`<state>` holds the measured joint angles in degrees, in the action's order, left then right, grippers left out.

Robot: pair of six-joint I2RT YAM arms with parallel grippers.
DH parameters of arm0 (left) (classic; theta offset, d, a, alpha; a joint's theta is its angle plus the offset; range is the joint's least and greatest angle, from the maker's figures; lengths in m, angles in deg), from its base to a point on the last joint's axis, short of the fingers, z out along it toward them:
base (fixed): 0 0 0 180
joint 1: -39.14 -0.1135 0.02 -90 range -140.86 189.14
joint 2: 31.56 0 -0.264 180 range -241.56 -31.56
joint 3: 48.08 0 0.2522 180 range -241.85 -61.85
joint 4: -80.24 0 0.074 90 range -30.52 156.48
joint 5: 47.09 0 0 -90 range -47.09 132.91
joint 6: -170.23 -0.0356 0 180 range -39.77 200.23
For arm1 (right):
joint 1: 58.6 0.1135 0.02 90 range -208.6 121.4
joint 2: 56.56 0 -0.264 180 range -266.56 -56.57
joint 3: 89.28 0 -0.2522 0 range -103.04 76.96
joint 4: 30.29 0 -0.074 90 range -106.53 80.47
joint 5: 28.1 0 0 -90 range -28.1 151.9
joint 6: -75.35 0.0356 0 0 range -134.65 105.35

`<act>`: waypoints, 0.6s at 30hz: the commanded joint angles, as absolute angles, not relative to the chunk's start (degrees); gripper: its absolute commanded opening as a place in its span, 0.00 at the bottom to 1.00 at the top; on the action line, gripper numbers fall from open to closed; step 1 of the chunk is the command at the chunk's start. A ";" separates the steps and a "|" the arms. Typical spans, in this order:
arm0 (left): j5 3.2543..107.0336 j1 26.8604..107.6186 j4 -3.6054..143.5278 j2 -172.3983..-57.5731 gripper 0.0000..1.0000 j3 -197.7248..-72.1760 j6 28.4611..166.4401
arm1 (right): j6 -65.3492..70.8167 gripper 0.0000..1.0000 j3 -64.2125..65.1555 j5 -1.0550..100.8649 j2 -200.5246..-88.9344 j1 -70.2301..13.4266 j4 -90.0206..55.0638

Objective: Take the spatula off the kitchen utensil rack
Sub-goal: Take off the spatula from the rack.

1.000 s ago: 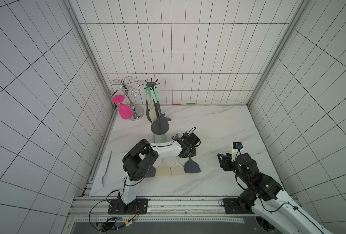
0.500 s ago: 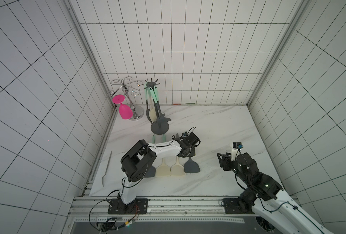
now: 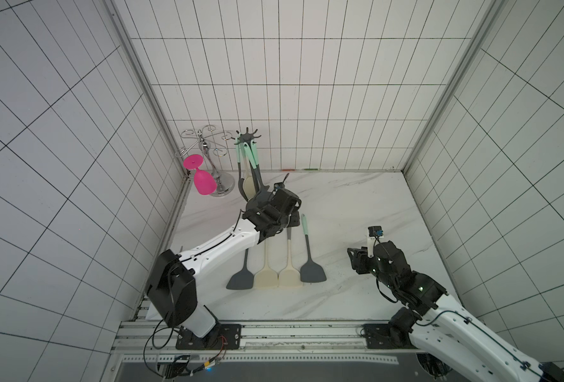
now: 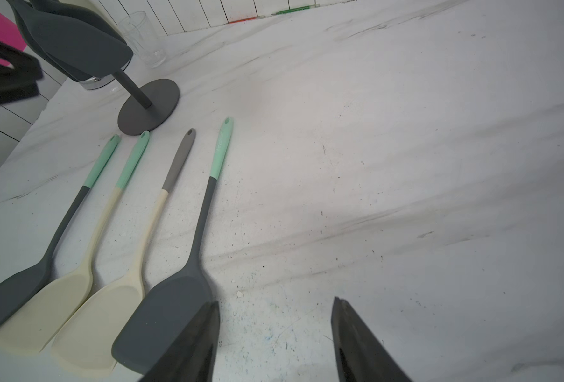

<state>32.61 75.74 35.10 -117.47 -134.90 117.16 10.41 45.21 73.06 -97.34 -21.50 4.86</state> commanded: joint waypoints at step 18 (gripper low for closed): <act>70.24 41.78 68.11 -111.44 0.35 -130.67 111.12 | 3.78 0.56 -9.01 60.42 -148.61 -20.11 -15.65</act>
